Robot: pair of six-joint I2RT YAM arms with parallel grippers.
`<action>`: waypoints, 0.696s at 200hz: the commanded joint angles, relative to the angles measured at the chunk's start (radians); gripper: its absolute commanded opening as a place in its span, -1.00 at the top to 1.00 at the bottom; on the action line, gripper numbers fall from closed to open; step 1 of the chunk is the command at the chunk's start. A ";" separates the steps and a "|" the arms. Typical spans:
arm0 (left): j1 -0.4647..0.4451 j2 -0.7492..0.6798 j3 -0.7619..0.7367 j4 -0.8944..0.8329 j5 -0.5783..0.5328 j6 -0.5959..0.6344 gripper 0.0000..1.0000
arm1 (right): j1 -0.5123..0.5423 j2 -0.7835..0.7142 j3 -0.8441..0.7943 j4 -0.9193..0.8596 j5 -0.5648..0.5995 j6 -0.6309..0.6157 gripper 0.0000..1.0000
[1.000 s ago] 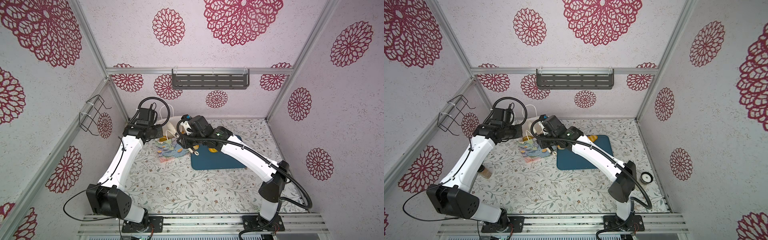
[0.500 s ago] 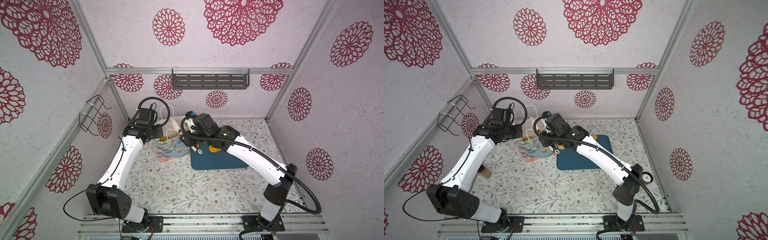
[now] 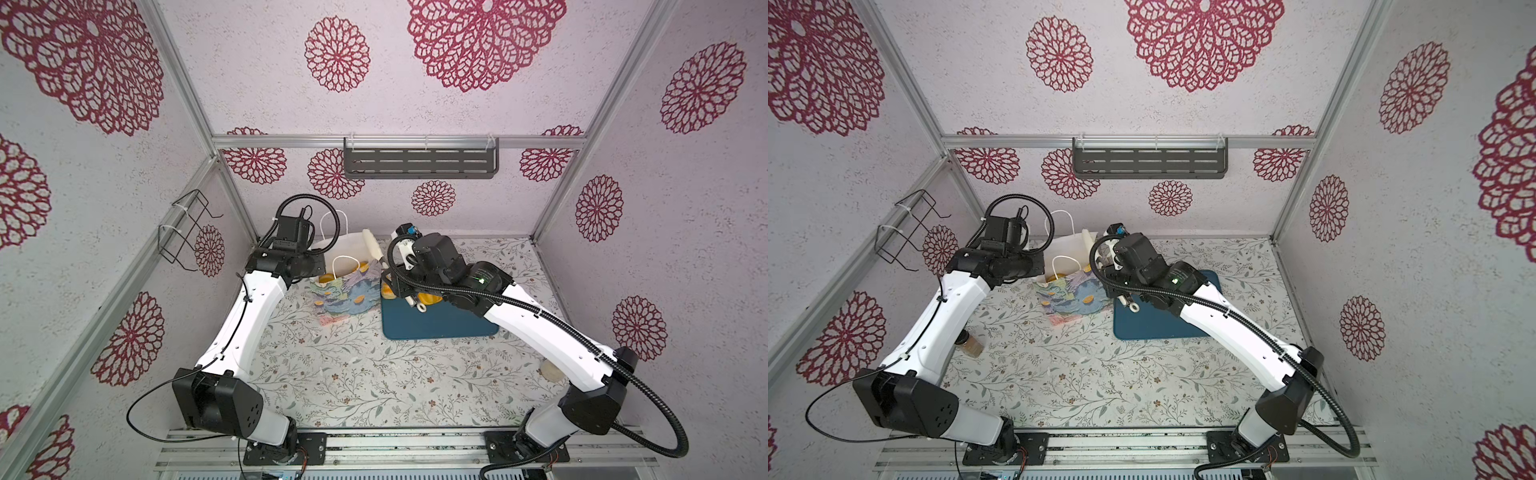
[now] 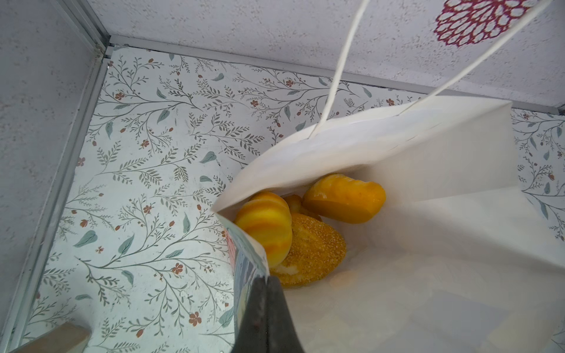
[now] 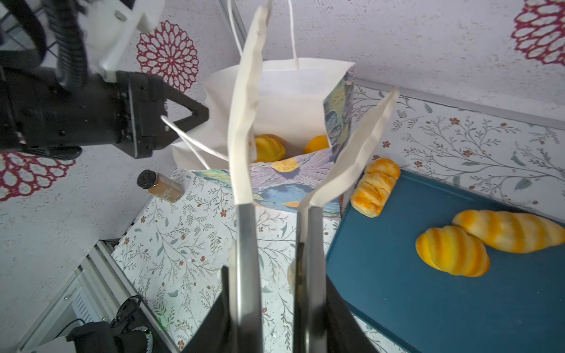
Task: Place the fake bread into the paper bag
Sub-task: 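Raise the empty tongs out of the bag and move back over the tray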
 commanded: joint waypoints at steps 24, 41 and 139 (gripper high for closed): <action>-0.010 -0.012 -0.005 -0.009 0.017 0.004 1.00 | -0.044 -0.104 -0.072 0.058 0.073 0.010 0.22; -0.010 -0.015 -0.004 -0.009 0.013 0.005 1.00 | -0.062 -0.112 -0.088 0.048 0.086 0.014 0.21; -0.013 -0.002 -0.009 -0.004 0.009 0.003 1.00 | -0.177 -0.088 -0.180 -0.070 0.126 0.118 0.21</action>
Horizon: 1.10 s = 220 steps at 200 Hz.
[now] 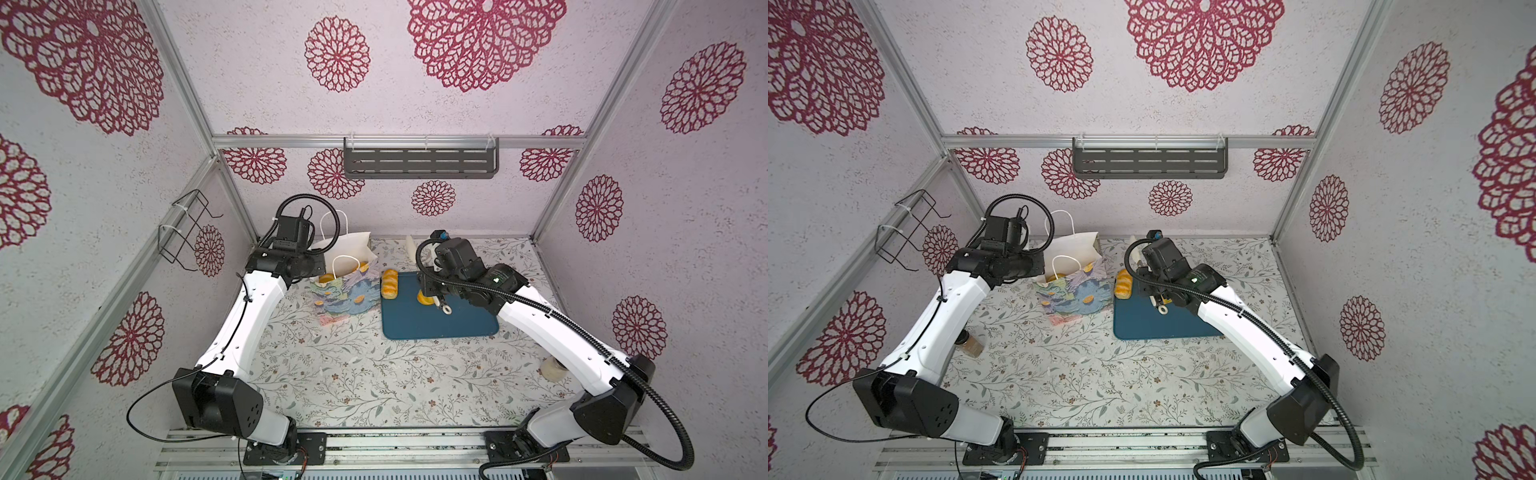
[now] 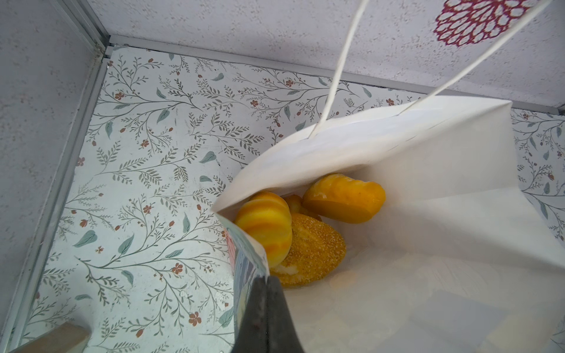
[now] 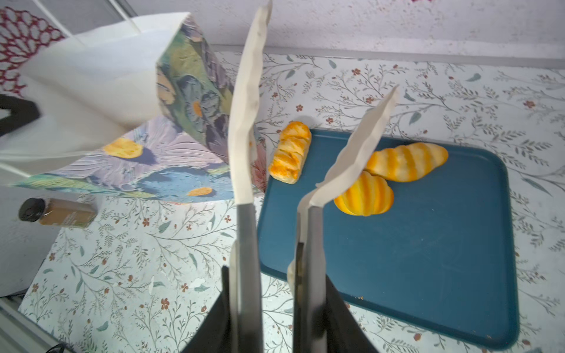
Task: Place the fake bread into the paper bag
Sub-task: 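Raise the empty tongs out of the bag and move back over the tray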
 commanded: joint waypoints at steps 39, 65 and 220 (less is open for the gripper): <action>-0.014 0.008 -0.009 -0.007 0.015 0.004 1.00 | -0.039 0.016 -0.005 -0.074 0.078 0.076 0.20; -0.015 0.008 -0.008 -0.007 0.010 0.003 1.00 | -0.050 0.048 -0.002 -0.084 0.065 0.078 0.19; -0.019 -0.001 -0.007 -0.008 0.024 0.004 1.00 | -0.080 0.101 -0.120 -0.018 0.035 0.321 0.13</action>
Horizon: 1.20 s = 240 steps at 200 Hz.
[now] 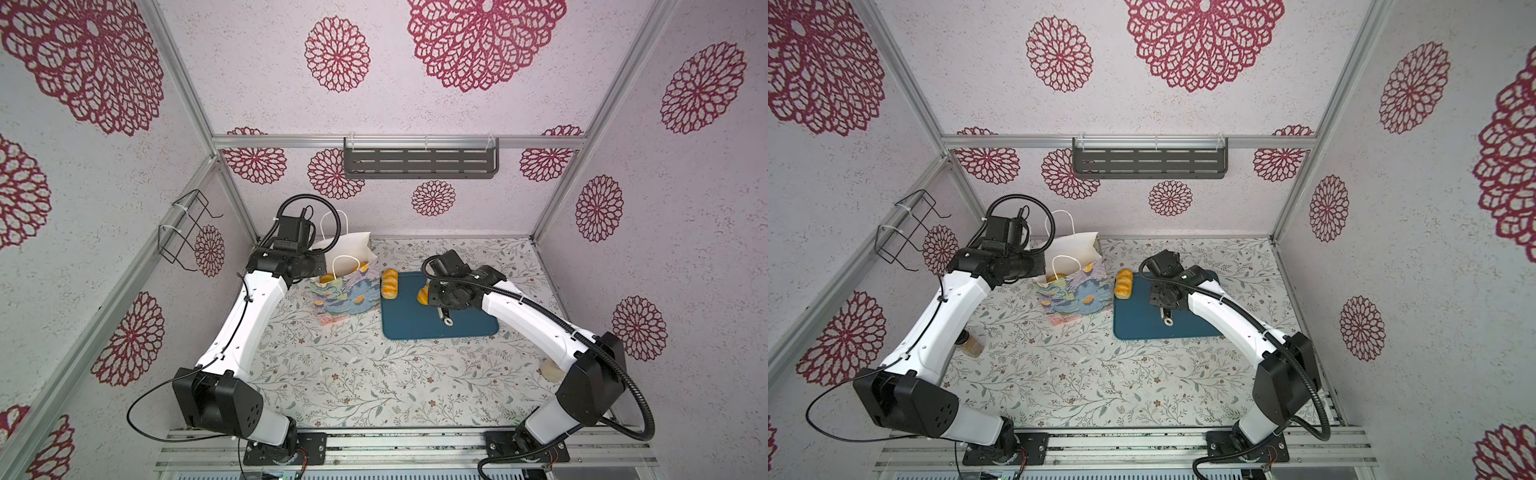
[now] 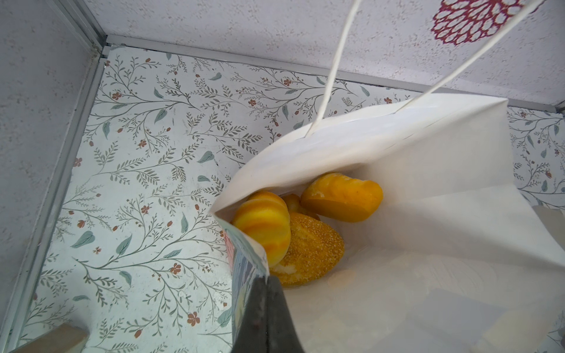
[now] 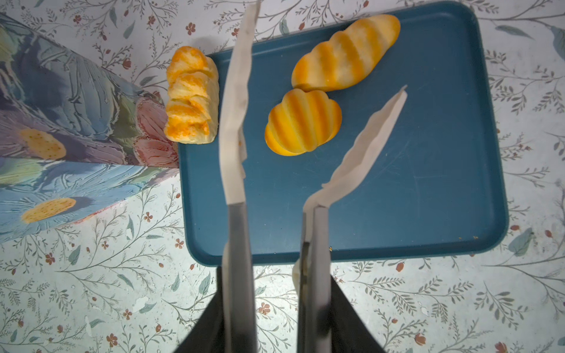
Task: Place the fake bread into the paper bag
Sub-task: 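Raise the empty tongs out of the bag and move back over the tray, then lower the open tongs astride the striped shell-shaped bun on the tray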
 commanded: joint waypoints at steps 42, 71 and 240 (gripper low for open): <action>-0.013 -0.003 -0.006 -0.006 0.019 0.002 1.00 | -0.009 0.012 -0.004 0.067 -0.034 0.102 0.13; -0.015 -0.003 -0.006 -0.006 0.022 0.002 1.00 | -0.011 0.027 -0.004 0.070 -0.043 0.114 0.12; -0.015 -0.003 -0.006 -0.007 0.024 0.002 1.00 | -0.010 0.154 0.054 0.041 -0.070 0.141 0.15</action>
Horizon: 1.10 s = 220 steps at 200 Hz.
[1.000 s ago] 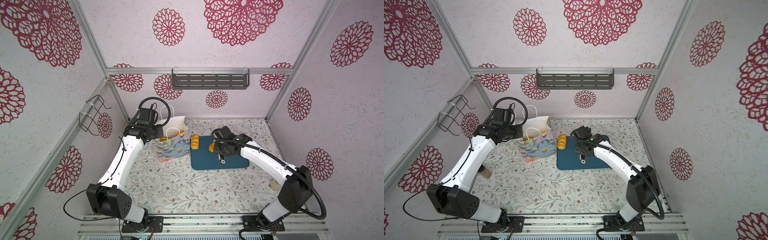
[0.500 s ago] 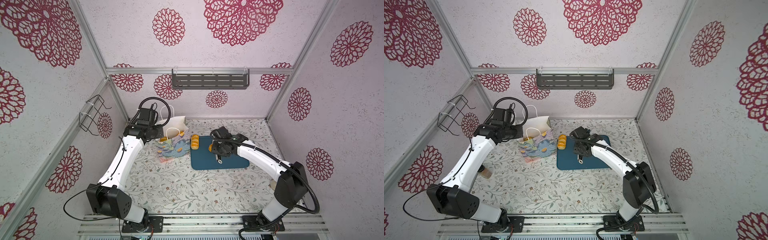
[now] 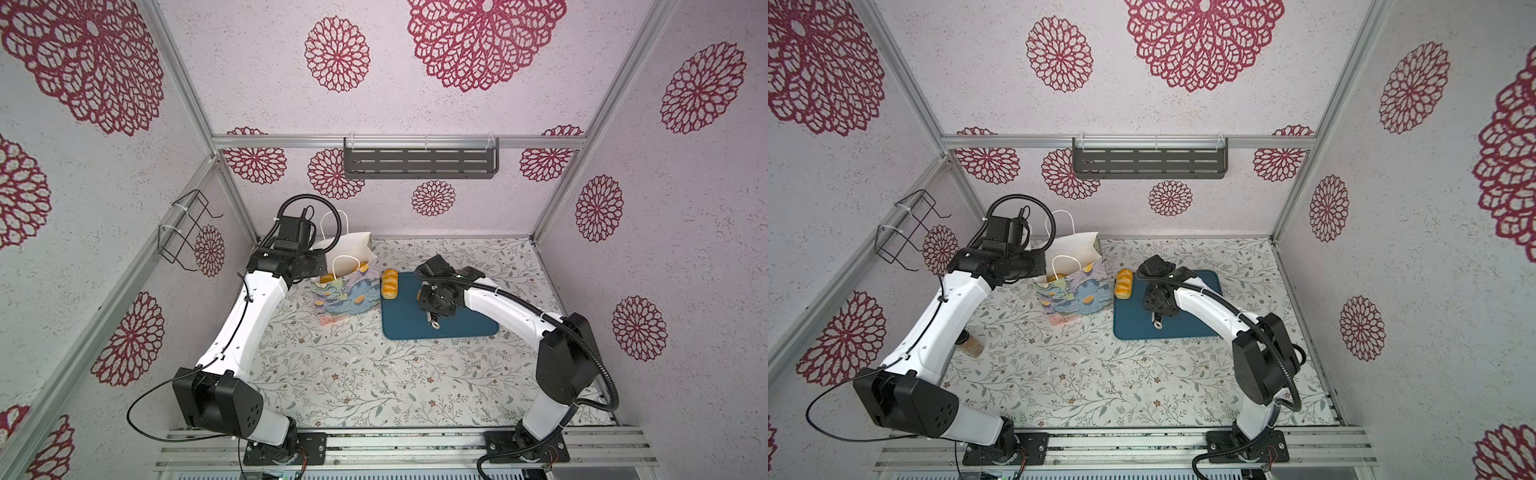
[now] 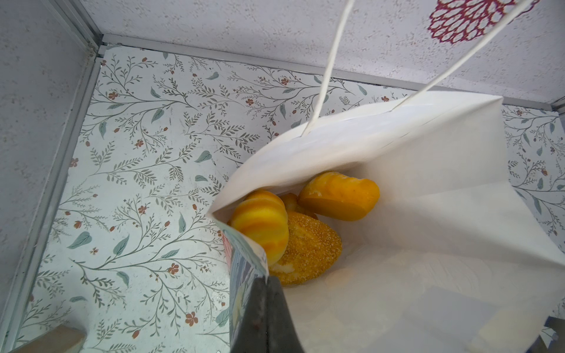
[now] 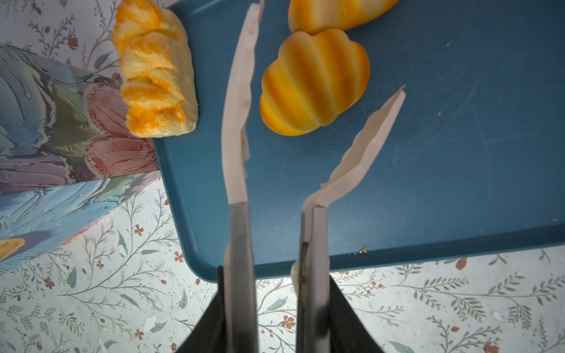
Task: Place the fake bread into the paper bag
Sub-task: 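Lower the open tongs astride the striped shell-shaped bun on the tray, then close the tongs on the striped shell-shaped bun and lift it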
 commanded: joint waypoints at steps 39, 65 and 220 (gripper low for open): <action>-0.013 -0.001 -0.004 -0.007 0.018 0.001 1.00 | -0.005 0.055 0.080 -0.046 0.021 0.024 0.15; -0.013 -0.002 -0.006 -0.005 0.019 0.001 1.00 | -0.004 0.077 0.099 -0.064 0.024 0.031 0.15; -0.017 0.001 -0.003 -0.010 0.021 0.001 1.00 | -0.006 0.173 0.185 -0.128 0.060 0.004 0.13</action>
